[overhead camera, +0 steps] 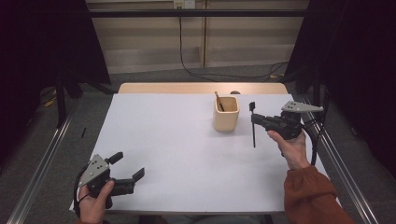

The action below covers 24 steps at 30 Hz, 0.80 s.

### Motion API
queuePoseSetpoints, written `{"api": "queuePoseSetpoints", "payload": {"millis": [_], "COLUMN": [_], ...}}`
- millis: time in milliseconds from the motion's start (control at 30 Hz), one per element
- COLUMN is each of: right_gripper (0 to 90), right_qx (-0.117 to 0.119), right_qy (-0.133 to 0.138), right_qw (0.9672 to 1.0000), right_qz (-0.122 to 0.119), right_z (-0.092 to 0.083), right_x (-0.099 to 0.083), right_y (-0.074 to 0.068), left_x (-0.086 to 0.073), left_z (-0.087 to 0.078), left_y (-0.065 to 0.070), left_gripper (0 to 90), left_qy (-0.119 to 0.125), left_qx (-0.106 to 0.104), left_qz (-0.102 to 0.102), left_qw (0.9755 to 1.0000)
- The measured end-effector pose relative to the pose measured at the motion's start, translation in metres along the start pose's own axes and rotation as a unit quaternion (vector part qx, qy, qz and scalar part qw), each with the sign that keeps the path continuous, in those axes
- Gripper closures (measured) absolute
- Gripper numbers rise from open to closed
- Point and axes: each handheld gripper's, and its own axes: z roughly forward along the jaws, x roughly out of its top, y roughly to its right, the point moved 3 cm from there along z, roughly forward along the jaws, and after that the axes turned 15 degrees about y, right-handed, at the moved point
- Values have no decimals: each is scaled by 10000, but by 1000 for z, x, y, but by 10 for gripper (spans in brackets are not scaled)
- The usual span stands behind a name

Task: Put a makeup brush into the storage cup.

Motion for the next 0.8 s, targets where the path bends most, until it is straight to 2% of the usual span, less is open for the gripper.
{"api": "queuePoseSetpoints", "payload": {"millis": [433, 800], "right_gripper": [864, 864], "right_qx": [32, 50], "right_qy": [364, 543], "right_qw": [9993, 9985], "right_qz": [81, 19], "right_z": [2, 16], "right_x": [17, 36], "right_y": [0, -2], "left_x": [0, 0], "left_z": [0, 1], "left_y": [0, 1], "left_gripper": [19, 19], "left_qy": [-2, 8], "left_qx": [-3, -23], "left_qz": [-8, -15], "left_qw": [10000, 10000]}}
